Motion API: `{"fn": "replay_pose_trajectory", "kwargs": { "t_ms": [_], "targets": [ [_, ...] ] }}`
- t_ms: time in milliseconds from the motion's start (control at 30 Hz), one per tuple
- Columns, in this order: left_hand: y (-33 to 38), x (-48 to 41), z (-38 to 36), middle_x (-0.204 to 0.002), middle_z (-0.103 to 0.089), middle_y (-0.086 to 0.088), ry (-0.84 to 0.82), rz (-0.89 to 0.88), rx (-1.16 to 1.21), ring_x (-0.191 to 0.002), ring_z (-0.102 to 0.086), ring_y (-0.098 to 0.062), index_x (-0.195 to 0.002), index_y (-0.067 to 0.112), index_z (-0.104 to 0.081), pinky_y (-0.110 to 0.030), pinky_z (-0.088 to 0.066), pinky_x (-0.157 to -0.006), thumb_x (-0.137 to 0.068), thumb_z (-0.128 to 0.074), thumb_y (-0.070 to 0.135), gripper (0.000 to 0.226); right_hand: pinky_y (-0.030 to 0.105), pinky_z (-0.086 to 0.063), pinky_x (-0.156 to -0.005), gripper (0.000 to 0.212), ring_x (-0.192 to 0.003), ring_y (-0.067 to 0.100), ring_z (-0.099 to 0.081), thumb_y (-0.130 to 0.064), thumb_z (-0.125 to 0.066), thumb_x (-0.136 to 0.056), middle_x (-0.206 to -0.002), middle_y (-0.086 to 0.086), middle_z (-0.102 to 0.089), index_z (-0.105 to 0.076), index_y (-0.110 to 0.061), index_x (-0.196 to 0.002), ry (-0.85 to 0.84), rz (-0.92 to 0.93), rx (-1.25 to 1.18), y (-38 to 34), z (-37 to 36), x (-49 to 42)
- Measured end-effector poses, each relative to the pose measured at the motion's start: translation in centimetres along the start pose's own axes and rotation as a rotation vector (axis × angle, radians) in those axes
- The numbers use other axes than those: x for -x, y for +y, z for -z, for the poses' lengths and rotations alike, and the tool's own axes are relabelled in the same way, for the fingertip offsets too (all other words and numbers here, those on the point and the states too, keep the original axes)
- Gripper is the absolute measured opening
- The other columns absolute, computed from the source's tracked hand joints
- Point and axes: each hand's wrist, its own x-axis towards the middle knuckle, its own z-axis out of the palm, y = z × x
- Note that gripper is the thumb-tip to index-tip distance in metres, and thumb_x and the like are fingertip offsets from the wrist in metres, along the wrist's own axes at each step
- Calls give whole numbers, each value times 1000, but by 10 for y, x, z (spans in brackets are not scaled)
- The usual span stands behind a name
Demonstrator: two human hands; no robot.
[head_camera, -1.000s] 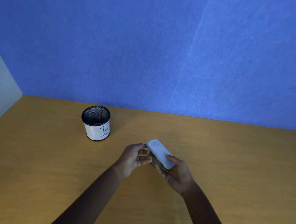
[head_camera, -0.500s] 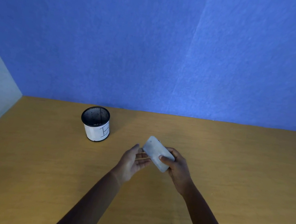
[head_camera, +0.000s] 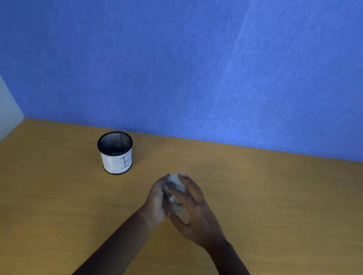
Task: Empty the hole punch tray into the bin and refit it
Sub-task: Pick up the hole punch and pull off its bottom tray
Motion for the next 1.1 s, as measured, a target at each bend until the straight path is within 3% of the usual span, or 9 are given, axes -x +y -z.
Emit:
{"fn": "replay_pose_trajectory", "kwargs": {
  "t_ms": [67, 133, 233, 333, 467, 567, 800, 933, 1100],
  "targets": [
    [3, 2, 3, -51, -68, -6, 22, 0, 17, -46, -64, -17, -82, 7, -61, -22, -51, -47, -96, -30, 39, 47, 18, -32, -109, 56, -141, 9, -25, -29, -60, -84, -150, 1, -29, -35, -32, -134, 6, -96, -217, -3, 3, 0],
    [6, 1, 4, -50, -66, -9, 66, -5, 15, -42, -63, -19, -79, 4, -61, -19, -49, -41, -93, -35, 41, 48, 11, -35, -103, 48, -131, 4, -38, -23, -56, -89, -142, -4, -39, -37, -31, -133, 144, -245, -399, -4, 2, -2],
    [8, -1, 5, -55, -62, -8, 155, -45, -64, -49, -61, -21, -76, 6, -59, -26, -47, -53, -91, -41, 43, 43, 20, -49, -81, 33, -102, 19, -60, -15, -45, -96, -115, 9, -60, -53, -6, -127, 309, -618, -687, -3, 3, -17],
    [6, -1, 2, -62, -59, -9, 194, -83, -212, -54, -58, -21, -79, 8, -58, -26, -46, -53, -94, -37, 44, 44, 25, -48, -65, 36, -71, 20, -59, -15, -40, -98, -92, 18, -62, -58, 11, -114, 264, -862, -950, -3, 8, -35],
    [2, -2, -2, -69, -56, -10, 253, -186, -362, -58, -54, -22, -79, 8, -57, -27, -44, -53, -97, -33, 43, 46, 27, -46, -63, 38, -65, 19, -54, -17, -46, -96, -77, 14, -58, -63, 17, -101, 251, -922, -976, -10, 11, -46],
    [1, -2, -2, -66, -57, -9, 258, -212, -410, -55, -55, -20, -76, 10, -57, -24, -44, -50, -97, -33, 42, 46, 28, -48, -63, 32, -65, 19, -55, -18, -48, -95, -74, 12, -59, -66, 6, -82, 250, -990, -1058, -14, 13, -50],
    [1, -1, 5, -71, -60, -8, 242, -207, -409, -58, -57, -18, -87, 8, -60, -20, -47, -47, -96, -32, 45, 48, 28, -45, -59, 35, -61, 19, -52, -12, -41, -98, -68, 11, -54, -56, -3, -67, 222, -1055, -1110, -21, 15, -57],
    [2, 0, 4, -73, -60, -9, 241, -214, -379, -61, -57, -20, -87, 7, -60, -25, -46, -53, -96, -34, 44, 47, 26, -46, -60, 32, -63, 18, -54, -14, -41, -98, -70, 9, -56, -58, -3, -73, 197, -1070, -1184, -20, 18, -56],
    [5, -2, 6, -72, -51, -14, 239, -176, -180, -59, -52, -24, -88, 7, -54, -24, -46, -51, -96, -33, 43, 43, 24, -46, -59, 32, -69, 16, -56, -15, -36, -99, -79, 7, -60, -60, 3, -111, 121, -987, -1220, -22, 13, -47]
  ]
}}
